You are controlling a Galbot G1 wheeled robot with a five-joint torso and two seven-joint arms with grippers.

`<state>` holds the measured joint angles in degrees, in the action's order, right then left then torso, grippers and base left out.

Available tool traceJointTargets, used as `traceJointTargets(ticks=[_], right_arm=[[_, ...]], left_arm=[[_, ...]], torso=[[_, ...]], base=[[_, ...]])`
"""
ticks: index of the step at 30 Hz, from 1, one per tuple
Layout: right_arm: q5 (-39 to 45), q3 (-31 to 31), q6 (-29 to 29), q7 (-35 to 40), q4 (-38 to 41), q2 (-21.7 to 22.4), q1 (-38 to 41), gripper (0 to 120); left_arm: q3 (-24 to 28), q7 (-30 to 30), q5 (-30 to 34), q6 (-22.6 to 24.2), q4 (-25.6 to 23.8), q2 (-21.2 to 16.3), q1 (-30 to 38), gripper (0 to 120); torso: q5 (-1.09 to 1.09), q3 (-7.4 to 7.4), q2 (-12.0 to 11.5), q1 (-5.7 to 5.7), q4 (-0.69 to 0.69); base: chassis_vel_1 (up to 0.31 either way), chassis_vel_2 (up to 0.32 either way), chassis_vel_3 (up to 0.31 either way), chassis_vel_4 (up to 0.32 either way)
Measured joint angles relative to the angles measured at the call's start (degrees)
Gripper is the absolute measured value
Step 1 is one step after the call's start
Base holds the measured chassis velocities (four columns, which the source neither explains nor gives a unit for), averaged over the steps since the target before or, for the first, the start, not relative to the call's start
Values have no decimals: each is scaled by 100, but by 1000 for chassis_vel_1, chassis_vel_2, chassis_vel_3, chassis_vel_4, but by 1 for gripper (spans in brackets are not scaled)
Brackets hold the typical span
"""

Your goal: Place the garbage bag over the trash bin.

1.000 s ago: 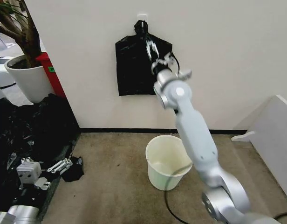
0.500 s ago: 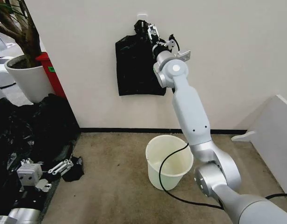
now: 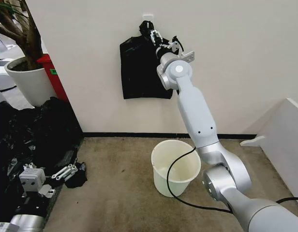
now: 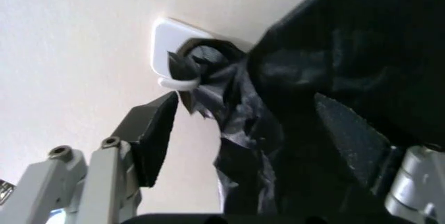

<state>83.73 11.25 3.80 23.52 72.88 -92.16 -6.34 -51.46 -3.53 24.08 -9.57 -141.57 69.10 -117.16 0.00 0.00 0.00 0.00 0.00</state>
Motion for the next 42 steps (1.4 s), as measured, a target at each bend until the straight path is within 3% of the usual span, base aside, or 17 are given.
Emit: traceJointTargets(ticks=[8, 10, 12, 16, 19, 24, 35, 42], right_arm=[[-13, -82, -28, 61, -69, 2, 117, 63], [-9, -100, -80, 104, -86, 2, 141, 53], [-9, -109, -91, 111, -88, 2, 146, 51], [2, -148, -118, 144, -86, 2, 155, 31], [7, -186, -128, 164, -72, 2, 148, 25], [25, -262, -134, 258, -50, 2, 126, 1], [401, -192, -244, 796, -53, 2, 203, 0], [754, -330, -431, 1792, 271, 2, 90, 0]], left_arm=[[28, 0, -15, 2, 5, 10, 27, 100], [35, 0, -17, 2, 9, 17, 36, 100], [39, 0, -18, 2, 10, 21, 38, 100], [44, -2, -24, -6, 12, 32, 45, 100], [43, -3, -24, -10, 13, 32, 47, 100], [68, -5, -33, -16, 30, 32, 84, 100], [83, 5, -105, -91, 54, 89, 93, 100], [98, 23, -147, -144, 91, 130, 106, 100]], torso=[[0, 0, 0, 0, 1], [0, 0, 0, 0, -1], [1, 0, 0, 0, -1], [0, 0, 0, 0, 0], [0, 0, 0, 0, 0], [0, 0, 0, 0, 0], [1, 0, 0, 0, 0], [0, 0, 1, 0, 0]], base=[[0, 0, 0, 0], [0, 0, 0, 0], [0, 0, 0, 0], [0, 0, 0, 0], [0, 0, 0, 0], [0, 0, 0, 0], [0, 0, 0, 0], [0, 0, 0, 0]])
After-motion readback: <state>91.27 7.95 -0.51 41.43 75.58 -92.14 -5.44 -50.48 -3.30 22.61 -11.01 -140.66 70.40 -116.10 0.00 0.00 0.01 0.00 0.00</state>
